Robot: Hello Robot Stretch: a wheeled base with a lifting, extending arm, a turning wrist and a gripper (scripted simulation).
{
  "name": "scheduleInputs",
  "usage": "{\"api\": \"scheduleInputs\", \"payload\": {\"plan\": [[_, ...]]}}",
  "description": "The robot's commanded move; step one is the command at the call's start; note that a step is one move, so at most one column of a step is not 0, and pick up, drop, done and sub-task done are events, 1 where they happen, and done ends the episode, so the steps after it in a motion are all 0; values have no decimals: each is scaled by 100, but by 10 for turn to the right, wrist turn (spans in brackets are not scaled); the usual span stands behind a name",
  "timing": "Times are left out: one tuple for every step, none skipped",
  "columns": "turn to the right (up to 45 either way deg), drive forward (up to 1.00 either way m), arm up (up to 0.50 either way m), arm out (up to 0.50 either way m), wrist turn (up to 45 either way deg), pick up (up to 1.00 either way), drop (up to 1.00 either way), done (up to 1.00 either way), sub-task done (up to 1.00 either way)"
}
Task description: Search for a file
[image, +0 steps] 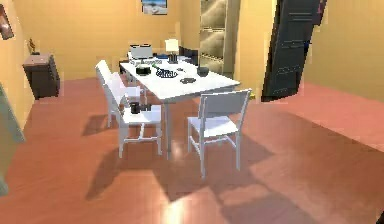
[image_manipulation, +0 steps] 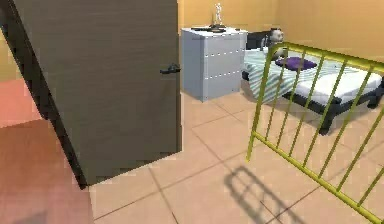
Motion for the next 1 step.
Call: {"api": "scheduleInputs", "payload": {"plan": [[450, 0, 0, 0, 0, 0, 0, 0, 0]]}}
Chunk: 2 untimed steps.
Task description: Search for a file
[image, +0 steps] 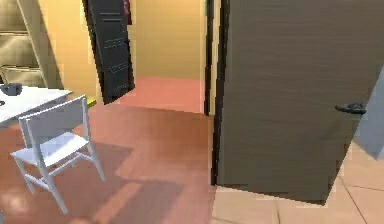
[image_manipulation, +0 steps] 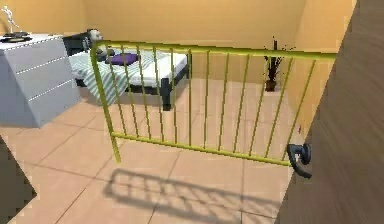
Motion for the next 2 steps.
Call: {"api": "scheduleInputs", "payload": {"plan": [[120, 0, 0, 0, 0, 0, 0, 0, 0], [0, 15, 0, 0, 0, 0, 0, 0, 0]]}}
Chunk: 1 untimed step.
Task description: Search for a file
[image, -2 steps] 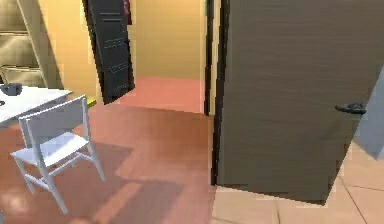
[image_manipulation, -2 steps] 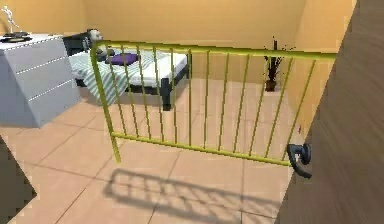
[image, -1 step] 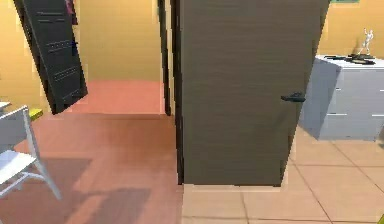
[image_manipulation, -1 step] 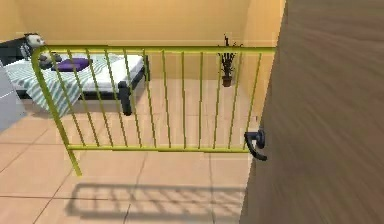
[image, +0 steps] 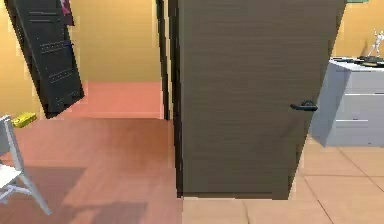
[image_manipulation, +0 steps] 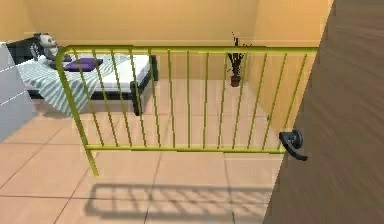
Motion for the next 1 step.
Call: {"api": "scheduleInputs", "payload": {"plan": [[-450, 0, 0, 0, 0, 0, 0, 0, 0]]}}
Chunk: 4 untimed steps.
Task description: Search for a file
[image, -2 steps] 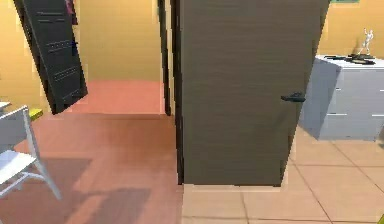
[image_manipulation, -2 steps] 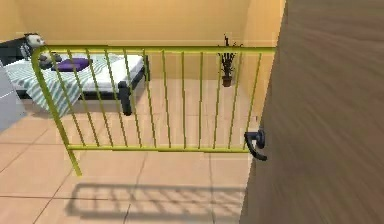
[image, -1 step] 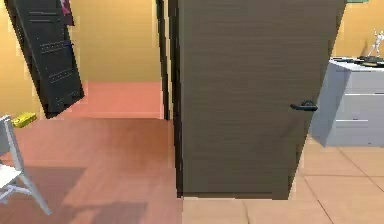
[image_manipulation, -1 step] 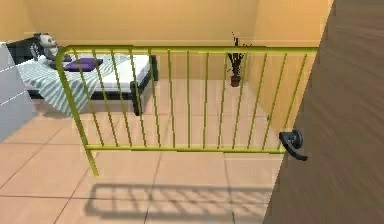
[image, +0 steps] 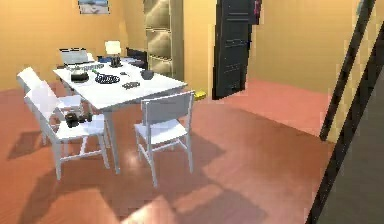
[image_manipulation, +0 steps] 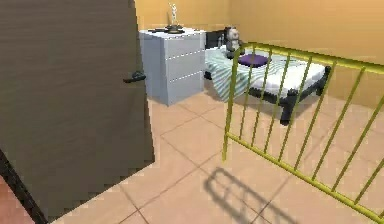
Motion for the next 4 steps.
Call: {"api": "scheduleInputs", "payload": {"plan": [[-360, 0, 0, 0, 0, 0, 0, 0, 0], [0, 30, 0, 0, 0, 0, 0, 0, 0], [-210, 0, 0, 0, 0, 0, 0, 0, 0], [0, 100, 0, 0, 0, 0, 0, 0, 0]]}}
